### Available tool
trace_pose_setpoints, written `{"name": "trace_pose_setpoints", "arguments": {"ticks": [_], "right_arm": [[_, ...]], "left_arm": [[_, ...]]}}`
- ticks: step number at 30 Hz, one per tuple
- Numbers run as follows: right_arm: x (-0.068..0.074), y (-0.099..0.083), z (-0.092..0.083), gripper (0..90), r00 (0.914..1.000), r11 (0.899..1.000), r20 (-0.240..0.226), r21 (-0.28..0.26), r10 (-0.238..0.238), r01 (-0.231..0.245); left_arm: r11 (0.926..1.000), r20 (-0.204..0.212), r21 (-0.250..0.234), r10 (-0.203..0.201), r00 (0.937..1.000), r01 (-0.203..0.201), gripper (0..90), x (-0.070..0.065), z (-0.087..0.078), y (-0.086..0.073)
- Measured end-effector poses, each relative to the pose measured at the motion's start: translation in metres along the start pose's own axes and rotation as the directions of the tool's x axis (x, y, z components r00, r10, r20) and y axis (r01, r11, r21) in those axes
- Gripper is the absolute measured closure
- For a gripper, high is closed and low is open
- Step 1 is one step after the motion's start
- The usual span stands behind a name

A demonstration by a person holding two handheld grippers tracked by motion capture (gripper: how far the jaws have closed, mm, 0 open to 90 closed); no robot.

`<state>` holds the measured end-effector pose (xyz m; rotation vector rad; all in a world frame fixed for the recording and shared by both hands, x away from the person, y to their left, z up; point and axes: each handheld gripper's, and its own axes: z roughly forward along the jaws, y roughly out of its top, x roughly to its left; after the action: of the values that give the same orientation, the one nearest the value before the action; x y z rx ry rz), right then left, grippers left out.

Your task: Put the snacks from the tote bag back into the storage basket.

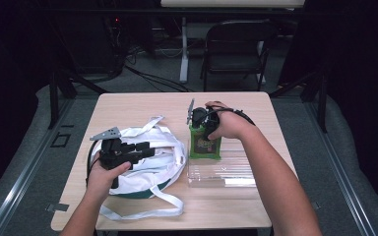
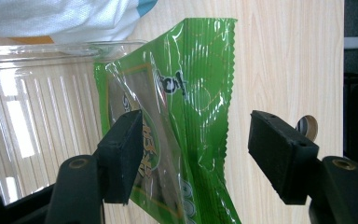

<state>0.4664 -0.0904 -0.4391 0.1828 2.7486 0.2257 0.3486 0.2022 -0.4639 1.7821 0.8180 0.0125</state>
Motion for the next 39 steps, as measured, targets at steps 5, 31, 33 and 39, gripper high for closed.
{"name": "trace_pose_setpoints", "arguments": {"ticks": [5,31,33,39], "right_arm": [[-0.001,-0.001,-0.003,35.7,0.9999,1.000,0.006,-0.010,0.010,-0.010],[-0.006,0.010,-0.037,36.2,0.9982,0.998,0.058,-0.066,0.015,-0.011],[-0.005,0.010,-0.038,36.2,0.9980,0.998,0.060,-0.065,0.018,-0.014],[-0.003,0.012,-0.043,37.2,0.9977,0.998,0.065,-0.065,0.023,-0.018]], "left_arm": [[1.0000,-0.001,0.000,0.001,1.0000,-0.001,56.1,0.000,0.000,0.000],[1.0000,-0.007,-0.002,-0.002,1.0000,0.002,56.1,0.001,0.000,0.000],[1.0000,-0.006,0.002,0.002,1.0000,-0.002,56.1,0.001,0.001,0.000],[1.0000,-0.002,0.003,0.000,1.0000,0.000,56.1,0.001,0.004,0.001]]}}
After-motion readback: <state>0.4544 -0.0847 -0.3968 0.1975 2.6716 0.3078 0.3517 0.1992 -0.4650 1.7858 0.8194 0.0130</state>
